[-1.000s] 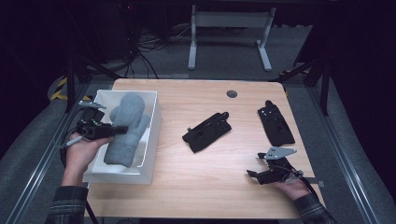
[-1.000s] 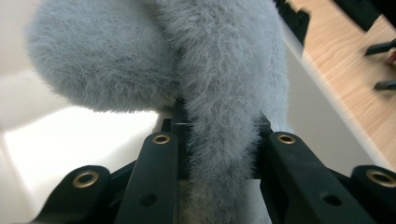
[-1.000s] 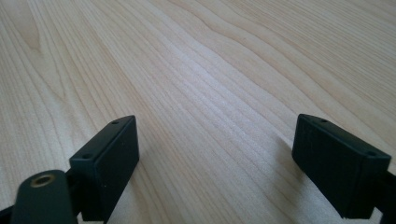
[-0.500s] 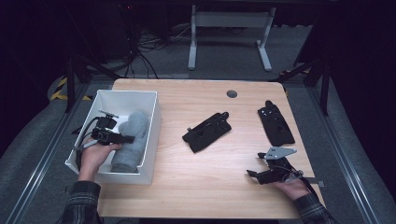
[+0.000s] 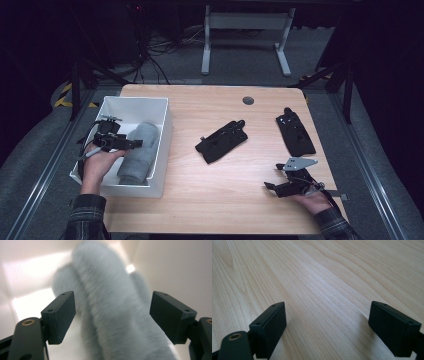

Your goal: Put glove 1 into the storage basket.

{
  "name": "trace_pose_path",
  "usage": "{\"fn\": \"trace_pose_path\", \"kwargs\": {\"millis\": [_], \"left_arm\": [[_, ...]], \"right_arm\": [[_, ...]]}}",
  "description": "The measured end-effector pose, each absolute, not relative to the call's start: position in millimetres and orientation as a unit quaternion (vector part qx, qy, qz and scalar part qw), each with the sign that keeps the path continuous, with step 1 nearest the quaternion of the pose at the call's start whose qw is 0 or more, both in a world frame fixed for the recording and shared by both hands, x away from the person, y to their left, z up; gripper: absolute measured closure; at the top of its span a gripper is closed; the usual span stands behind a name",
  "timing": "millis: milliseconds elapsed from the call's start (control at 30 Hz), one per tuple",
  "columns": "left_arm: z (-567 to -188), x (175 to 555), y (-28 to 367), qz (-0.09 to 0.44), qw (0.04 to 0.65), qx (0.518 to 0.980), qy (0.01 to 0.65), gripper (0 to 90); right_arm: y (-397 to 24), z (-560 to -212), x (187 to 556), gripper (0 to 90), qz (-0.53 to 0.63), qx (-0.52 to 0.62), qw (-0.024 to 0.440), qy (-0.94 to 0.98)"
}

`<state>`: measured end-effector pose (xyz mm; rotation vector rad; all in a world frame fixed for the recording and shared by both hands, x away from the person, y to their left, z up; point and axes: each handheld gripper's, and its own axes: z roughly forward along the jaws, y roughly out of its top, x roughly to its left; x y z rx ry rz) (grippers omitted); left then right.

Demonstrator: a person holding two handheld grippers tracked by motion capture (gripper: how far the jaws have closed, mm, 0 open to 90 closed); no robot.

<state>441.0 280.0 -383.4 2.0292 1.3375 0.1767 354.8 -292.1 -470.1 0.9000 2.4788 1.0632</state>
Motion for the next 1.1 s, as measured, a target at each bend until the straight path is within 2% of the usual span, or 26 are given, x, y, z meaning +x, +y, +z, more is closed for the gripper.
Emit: {"fn": "trace_pose_path", "kwargs": {"millis": [167,433,800,967,1100], "left_arm": [[-355.6,434.6,267.5,0.085,0.368,0.786,0.49,19.8],[-332.5,426.4,242.8,0.091,0.395,0.795,0.451,18.8],[-312.6,416.7,177.7,0.08,0.422,0.818,0.384,19.2],[-310.4,413.4,151.1,0.072,0.428,0.826,0.36,21.9],[-312.7,409.1,128.6,0.07,0.433,0.829,0.347,28.0]], "right_arm": [[-292.1,-470.1,354.8,15.0,0.37,0.313,0.149,0.862],[-291.7,-470.2,354.8,14.1,0.368,0.315,0.151,0.862],[-291.7,-470.2,355.0,14.0,0.368,0.315,0.151,0.862],[-291.7,-470.2,355.1,13.9,0.367,0.314,0.151,0.862],[-291.7,-470.2,355.1,13.8,0.367,0.314,0.151,0.862]]}}
